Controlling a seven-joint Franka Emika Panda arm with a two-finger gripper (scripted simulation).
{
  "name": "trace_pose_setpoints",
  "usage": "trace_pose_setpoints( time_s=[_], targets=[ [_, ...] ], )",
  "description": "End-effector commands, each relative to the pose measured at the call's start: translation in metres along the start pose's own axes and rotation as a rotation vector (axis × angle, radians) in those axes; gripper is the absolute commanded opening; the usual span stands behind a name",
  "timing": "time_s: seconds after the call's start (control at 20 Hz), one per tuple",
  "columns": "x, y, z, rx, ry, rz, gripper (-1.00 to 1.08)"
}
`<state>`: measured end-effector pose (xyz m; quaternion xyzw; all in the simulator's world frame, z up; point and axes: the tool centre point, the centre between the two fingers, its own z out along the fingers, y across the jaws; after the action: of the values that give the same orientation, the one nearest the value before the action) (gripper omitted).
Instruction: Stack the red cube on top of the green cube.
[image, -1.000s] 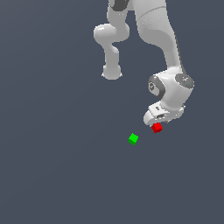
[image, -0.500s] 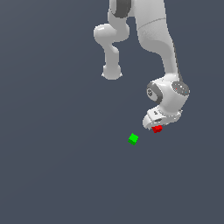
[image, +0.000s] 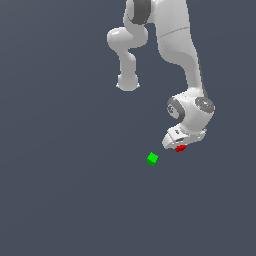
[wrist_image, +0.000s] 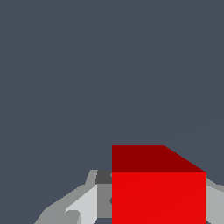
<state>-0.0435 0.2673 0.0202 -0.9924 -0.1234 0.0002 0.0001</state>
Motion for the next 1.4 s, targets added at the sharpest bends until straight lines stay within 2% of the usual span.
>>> trace_pose_setpoints(
  time_s=[0.0,0.6,1.35],
  targets=[
    [0.000,0.000,0.000,0.000,0.000,0.000,-1.00],
    [0.000,0.000,-0.011,0.000,0.000,0.000,-1.00],
    [-0.001,0.000,-0.094,0.000,0.000,0.000,-1.00]
  ],
)
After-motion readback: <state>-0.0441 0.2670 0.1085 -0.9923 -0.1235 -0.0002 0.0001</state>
